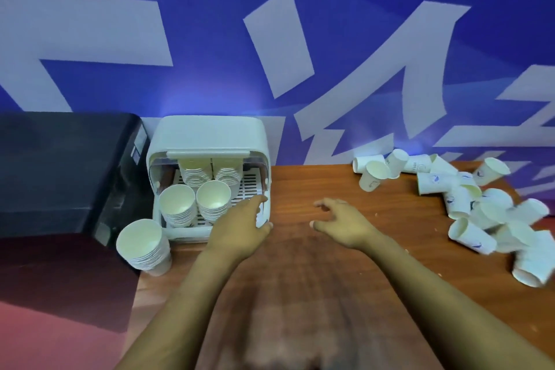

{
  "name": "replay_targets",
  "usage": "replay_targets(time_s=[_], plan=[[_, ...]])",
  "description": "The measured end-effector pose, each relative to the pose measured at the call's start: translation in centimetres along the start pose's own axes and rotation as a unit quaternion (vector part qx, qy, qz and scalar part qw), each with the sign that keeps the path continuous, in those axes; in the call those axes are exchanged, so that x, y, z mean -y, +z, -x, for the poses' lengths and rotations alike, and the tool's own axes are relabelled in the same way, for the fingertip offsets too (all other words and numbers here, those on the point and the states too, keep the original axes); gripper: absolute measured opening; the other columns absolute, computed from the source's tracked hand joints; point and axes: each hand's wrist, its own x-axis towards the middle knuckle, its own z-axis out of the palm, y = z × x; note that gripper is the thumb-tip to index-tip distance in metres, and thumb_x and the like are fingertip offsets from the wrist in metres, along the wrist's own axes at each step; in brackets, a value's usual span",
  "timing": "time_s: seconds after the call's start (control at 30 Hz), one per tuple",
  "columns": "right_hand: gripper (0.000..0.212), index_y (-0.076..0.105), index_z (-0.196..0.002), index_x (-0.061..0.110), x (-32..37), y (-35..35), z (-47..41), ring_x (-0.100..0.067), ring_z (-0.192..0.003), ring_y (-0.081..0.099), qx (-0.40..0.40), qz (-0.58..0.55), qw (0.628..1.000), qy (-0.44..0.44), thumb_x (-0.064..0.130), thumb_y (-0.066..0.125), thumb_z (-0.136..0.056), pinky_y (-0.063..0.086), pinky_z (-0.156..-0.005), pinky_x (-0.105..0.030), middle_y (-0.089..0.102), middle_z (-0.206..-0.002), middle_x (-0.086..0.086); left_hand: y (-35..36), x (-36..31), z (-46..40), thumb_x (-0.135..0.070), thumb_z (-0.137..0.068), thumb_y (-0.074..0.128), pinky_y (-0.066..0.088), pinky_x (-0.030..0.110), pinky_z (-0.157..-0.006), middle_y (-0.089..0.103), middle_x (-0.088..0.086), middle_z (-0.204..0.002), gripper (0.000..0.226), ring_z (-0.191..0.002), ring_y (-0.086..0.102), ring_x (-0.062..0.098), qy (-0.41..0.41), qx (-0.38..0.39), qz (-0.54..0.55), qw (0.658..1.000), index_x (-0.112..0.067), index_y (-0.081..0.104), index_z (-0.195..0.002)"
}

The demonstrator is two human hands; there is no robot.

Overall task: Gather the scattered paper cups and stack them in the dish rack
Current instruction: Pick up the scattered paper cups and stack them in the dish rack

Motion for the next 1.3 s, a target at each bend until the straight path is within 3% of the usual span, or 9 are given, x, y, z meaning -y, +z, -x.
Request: replay_targets(time_s=[0.4, 0.67, 0.8, 0.93, 1.1, 1.3], plan=[[0.045, 0.053, -0.128, 0.025, -15.7, -11.1, -1.0, -0.007, -0.102, 0.053, -0.005, -0.038, 0.999, -0.033, 0.034, 0.065, -0.086, 0.037, -0.083, -0.020, 0.056, -0.119, 0.005, 9.6, -14.4, -5.8, -0.040, -0.088, 0.059, 0.045, 0.031, -0.095, 0.053, -0.004, -0.129, 0.050, -0.118, 0.052, 0.017, -0.017, 0.019, -0.055, 0.998, -0.030, 0.043, -0.135], [0.059, 0.041, -0.137, 0.027, -25.2, -17.8, -6.0, -0.015, -0.120, 0.049, -0.005, 0.073, 0.996, -0.050, 0.033, 0.064, -0.083, 0.042, -0.097, -0.031, 0.049, -0.135, 0.001, 13.8, -21.0, -12.7, -0.038, -0.085, 0.064, 0.042, 0.037, -0.103, 0.045, -0.001, -0.138, 0.061, -0.126, 0.045, 0.020, -0.050, 0.007, -0.008, 0.999, -0.031, 0.037, -0.140], [0.067, 0.034, -0.141, 0.029, -27.0, -20.0, -9.2, -0.021, -0.121, 0.048, -0.033, 0.177, 0.981, -0.068, 0.034, 0.064, -0.082, 0.046, -0.095, -0.036, 0.045, -0.138, -0.001, 14.5, -23.1, -16.0, -0.038, -0.085, 0.064, 0.042, 0.038, -0.102, 0.039, 0.000, -0.142, 0.068, -0.129, 0.039, 0.024, -0.049, 0.002, -0.060, 0.997, -0.031, 0.031, -0.144], [0.063, 0.034, -0.141, 0.028, -27.4, -20.8, -13.1, -0.023, -0.119, 0.046, -0.043, 0.212, 0.971, -0.105, 0.032, 0.060, -0.083, 0.048, -0.090, -0.036, 0.043, -0.138, 0.001, 16.6, -24.8, -19.7, -0.039, -0.085, 0.062, 0.040, 0.040, -0.103, 0.033, 0.002, -0.145, 0.072, -0.132, 0.033, 0.026, -0.045, 0.031, -0.075, 0.996, -0.029, 0.026, -0.147], [0.065, 0.026, -0.146, 0.029, -27.5, -19.3, -18.1, -0.024, -0.132, 0.034, -0.048, 0.301, 0.935, -0.181, 0.033, 0.053, -0.087, 0.039, -0.099, -0.036, 0.030, -0.149, 0.001, 20.6, -24.8, -23.4, -0.040, -0.087, 0.057, 0.036, 0.041, -0.104, 0.030, 0.006, -0.143, 0.074, -0.126, 0.035, 0.030, -0.056, 0.052, -0.093, 0.993, -0.027, 0.019, -0.150], [0.068, 0.023, -0.145, 0.025, -28.3, -16.9, -22.9, -0.024, -0.135, 0.028, -0.025, 0.331, 0.923, -0.195, 0.031, 0.053, -0.085, 0.029, -0.105, -0.038, 0.029, -0.149, 0.000, 24.6, -22.9, -26.9, -0.047, -0.081, 0.064, 0.030, 0.037, -0.109, 0.018, 0.006, -0.152, 0.095, -0.132, 0.027, 0.029, -0.068, 0.034, -0.106, 0.991, -0.024, 0.005, -0.152]])
